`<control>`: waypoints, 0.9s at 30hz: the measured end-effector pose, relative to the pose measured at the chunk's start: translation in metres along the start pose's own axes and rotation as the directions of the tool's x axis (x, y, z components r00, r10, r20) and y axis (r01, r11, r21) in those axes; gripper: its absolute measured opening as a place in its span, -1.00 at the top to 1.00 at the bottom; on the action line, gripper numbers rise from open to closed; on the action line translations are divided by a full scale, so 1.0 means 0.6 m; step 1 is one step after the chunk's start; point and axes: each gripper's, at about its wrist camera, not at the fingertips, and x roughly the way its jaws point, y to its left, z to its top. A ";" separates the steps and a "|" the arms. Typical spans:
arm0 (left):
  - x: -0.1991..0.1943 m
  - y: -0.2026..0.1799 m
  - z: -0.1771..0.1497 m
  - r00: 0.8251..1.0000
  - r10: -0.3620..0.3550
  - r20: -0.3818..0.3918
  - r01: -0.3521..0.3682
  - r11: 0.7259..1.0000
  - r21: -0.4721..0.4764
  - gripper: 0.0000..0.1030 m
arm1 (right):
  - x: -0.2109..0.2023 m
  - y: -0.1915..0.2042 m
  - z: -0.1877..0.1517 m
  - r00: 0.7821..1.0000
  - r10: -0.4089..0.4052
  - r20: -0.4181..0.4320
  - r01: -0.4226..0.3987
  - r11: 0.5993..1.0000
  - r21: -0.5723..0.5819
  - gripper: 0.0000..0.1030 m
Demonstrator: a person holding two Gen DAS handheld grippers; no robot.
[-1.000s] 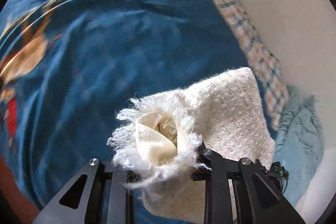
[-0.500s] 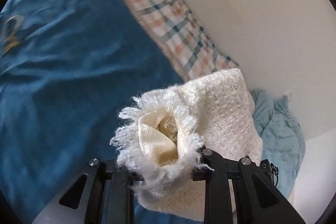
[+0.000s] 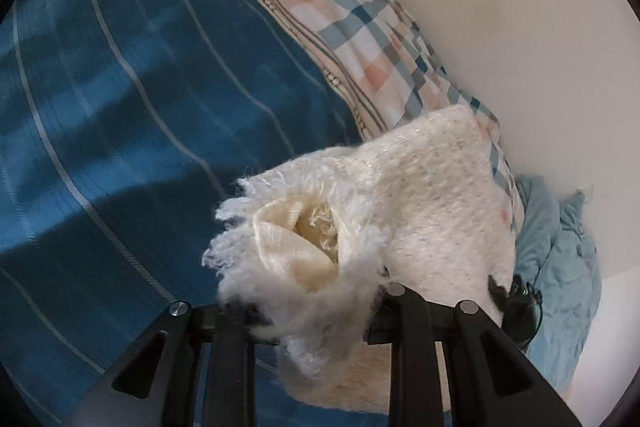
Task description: Fold large clothes
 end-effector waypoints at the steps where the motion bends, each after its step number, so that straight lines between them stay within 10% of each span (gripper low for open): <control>1: -0.002 0.001 -0.001 1.000 0.007 -0.004 -0.007 1.000 0.008 0.55 | 0.003 -0.001 -0.001 1.000 -0.014 -0.019 0.015 1.000 0.014 -0.25; 5: -0.019 -0.013 -0.006 0.991 0.121 -0.057 -0.116 0.989 0.093 0.34 | -0.019 0.031 -0.030 0.980 -0.198 0.014 0.198 0.980 0.006 -0.50; 8: -0.030 -0.031 -0.016 0.969 0.239 -0.058 -0.225 0.956 0.190 0.07 | -0.027 0.082 -0.085 0.895 -0.423 0.139 0.433 0.900 -0.050 -0.60; 12: -0.060 -0.081 -0.042 0.929 0.370 0.017 -0.351 0.865 0.358 -0.81 | -0.030 0.158 -0.164 0.675 -0.668 0.313 0.715 0.697 -0.056 -0.66; 14: -0.075 -0.109 -0.058 0.908 0.414 0.066 -0.400 0.808 0.432 -0.82 | -0.010 0.190 -0.208 0.513 -0.768 0.383 0.839 0.543 -0.037 -0.68; 16: -0.094 -0.143 -0.080 0.885 0.449 0.125 -0.446 0.738 0.506 -0.86 | 0.030 0.230 -0.275 0.301 -0.849 0.434 0.945 0.326 -0.017 -0.71; 19: -0.129 -0.185 -0.112 0.855 0.478 0.200 -0.498 0.652 0.571 -0.89 | 0.004 0.301 -0.284 0.097 -0.893 0.439 0.991 0.126 0.037 -0.76; 25: -0.221 -0.243 -0.149 0.857 0.464 0.222 -0.494 0.621 0.609 -0.92 | -0.013 0.385 -0.391 -0.027 -0.886 0.463 0.987 0.050 0.153 -0.79; 27: -0.266 -0.268 -0.165 0.866 0.444 0.229 -0.481 0.617 0.623 -0.93 | -0.027 0.456 -0.462 -0.034 -0.877 0.479 0.981 0.061 0.182 -0.82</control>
